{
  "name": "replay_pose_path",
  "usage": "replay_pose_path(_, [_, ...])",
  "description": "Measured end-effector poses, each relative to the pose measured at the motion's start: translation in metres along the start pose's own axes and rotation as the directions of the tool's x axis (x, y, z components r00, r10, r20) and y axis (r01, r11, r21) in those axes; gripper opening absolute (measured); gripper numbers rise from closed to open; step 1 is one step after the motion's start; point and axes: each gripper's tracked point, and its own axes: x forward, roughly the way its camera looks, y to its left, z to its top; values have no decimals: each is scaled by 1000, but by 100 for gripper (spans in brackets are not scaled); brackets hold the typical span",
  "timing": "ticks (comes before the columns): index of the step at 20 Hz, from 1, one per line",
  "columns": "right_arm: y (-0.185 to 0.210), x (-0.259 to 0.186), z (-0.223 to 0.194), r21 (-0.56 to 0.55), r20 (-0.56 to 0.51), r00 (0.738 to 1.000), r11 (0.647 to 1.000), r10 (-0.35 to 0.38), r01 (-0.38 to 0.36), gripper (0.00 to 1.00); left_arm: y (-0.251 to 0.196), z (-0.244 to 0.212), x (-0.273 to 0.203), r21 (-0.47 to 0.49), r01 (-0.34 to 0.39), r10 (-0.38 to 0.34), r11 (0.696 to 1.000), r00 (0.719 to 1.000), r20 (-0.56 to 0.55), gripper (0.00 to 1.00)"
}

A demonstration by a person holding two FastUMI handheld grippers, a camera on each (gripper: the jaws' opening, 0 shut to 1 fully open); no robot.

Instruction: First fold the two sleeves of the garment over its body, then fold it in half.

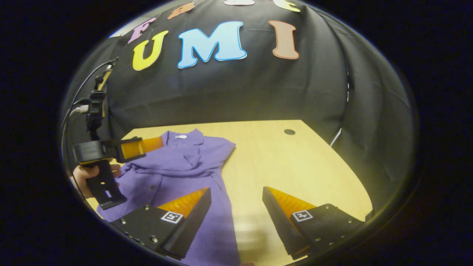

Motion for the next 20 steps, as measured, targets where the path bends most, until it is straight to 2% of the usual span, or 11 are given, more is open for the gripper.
replay_pose_path(1, [1, -4, -10, 1, -13, 1000, 1000, -8, 8, 91, 13, -8, -15, 1, -12, 12, 1000, 1000, -8, 90])
replay_pose_path(5, [4, -28, -51, 14, -66, 997, 999, -36, 37, 90, 65, -39, -75, 26, -64, 64, 998, 997, -34, 88])
replay_pose_path(6, [5, -33, -58, 27, -76, 996, 999, -39, 42, 91, 76, -50, -89, 27, -71, 72, 997, 996, -49, 90])
replay_pose_path(12, [10, -62, -119, 72, -159, 984, 993, -77, 89, 92, 137, -112, -174, 14, -114, 115, 993, 984, -135, 90])
replay_pose_path(20, [18, -88, -160, 95, -205, 976, 990, -78, 99, 91, 201, -188, -260, 17, -178, 177, 984, 957, -229, 88])
